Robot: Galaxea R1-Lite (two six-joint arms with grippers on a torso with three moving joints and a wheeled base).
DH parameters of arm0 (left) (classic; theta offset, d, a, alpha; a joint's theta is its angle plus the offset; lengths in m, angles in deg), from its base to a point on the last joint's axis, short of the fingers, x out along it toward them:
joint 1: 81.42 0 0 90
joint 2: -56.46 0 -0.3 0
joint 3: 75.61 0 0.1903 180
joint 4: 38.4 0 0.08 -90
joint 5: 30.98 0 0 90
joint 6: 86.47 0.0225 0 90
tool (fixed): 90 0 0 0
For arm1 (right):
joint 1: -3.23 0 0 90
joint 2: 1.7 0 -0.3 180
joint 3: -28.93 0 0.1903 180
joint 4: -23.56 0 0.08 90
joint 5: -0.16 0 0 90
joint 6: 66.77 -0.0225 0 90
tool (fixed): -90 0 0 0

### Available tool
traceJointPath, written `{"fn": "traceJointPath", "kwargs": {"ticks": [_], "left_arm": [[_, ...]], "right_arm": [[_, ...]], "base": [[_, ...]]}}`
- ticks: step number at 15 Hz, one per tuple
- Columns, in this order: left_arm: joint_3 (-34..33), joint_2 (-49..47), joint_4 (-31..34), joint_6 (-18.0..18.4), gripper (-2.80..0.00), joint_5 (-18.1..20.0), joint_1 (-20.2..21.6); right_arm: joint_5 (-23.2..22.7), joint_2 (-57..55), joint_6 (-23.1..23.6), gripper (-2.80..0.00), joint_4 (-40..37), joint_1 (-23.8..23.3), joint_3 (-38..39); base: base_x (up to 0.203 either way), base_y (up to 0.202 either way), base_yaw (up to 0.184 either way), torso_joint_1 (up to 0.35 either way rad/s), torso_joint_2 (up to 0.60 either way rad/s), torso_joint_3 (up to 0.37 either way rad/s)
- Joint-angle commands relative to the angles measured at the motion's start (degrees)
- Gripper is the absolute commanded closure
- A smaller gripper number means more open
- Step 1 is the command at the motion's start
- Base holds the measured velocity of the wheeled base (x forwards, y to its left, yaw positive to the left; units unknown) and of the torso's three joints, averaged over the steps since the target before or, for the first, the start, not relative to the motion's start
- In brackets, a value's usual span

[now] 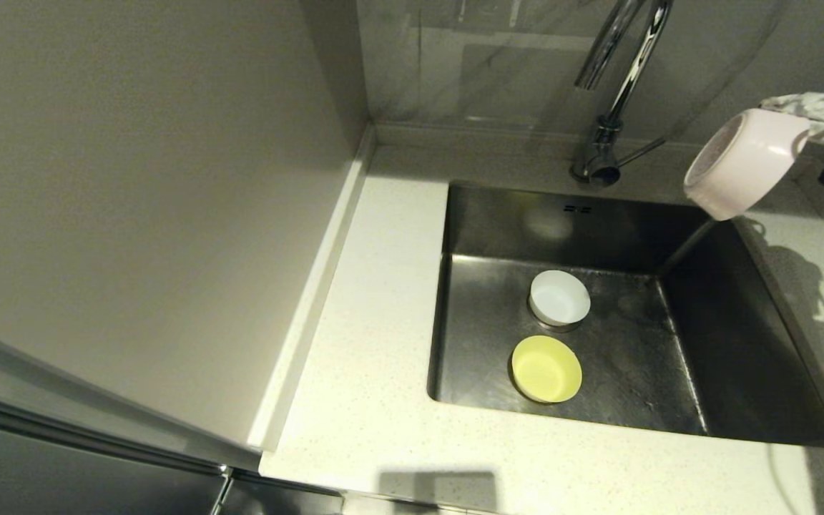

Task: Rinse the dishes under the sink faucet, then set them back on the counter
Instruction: Put a bowl back to the table from the sink

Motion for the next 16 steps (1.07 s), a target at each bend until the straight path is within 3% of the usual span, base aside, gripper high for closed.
{"fn": "traceJointPath", "kwargs": {"ticks": [1, 3, 6, 9, 11, 14, 16], "left_arm": [[0.00, 0.09, -0.03, 0.00, 0.00, -0.04, 0.00], [0.00, 0.09, -0.03, 0.00, 0.00, -0.04, 0.00], [0.00, 0.09, -0.03, 0.00, 0.00, -0.04, 0.00], [0.00, 0.09, -0.03, 0.00, 0.00, -0.04, 0.00], [0.00, 0.09, -0.03, 0.00, 0.00, -0.04, 0.00], [0.00, 0.09, -0.03, 0.00, 0.00, -0.04, 0.00], [0.00, 0.09, -0.03, 0.00, 0.00, -0.04, 0.00]], "right_arm": [[-6.53, 0.45, -0.24, 0.00, 0.27, -5.74, -7.09], [-8.82, 0.83, -0.26, 0.00, 0.25, -8.18, -16.69], [-2.74, 5.38, -0.22, 0.00, -5.06, -9.62, -26.52], [-0.25, 8.84, 0.68, 0.00, -8.54, -14.39, -18.26], [5.08, 13.74, -2.10, 0.00, -9.57, -15.60, -16.67], [5.52, 16.60, -4.49, 0.00, -9.72, -8.40, -19.69], [2.12, 15.77, -3.58, 0.00, -11.14, -7.89, -18.45]], "base": [[0.000, 0.000, 0.000, 0.000, 0.00, 0.000], [0.000, 0.000, 0.000, 0.000, 0.00, 0.000], [0.000, 0.000, 0.000, 0.000, 0.00, 0.000], [0.000, 0.000, 0.000, 0.000, 0.00, 0.000], [0.000, 0.000, 0.000, 0.000, 0.00, 0.000], [0.000, 0.000, 0.000, 0.000, 0.00, 0.000], [0.000, 0.000, 0.000, 0.000, 0.00, 0.000]]}}
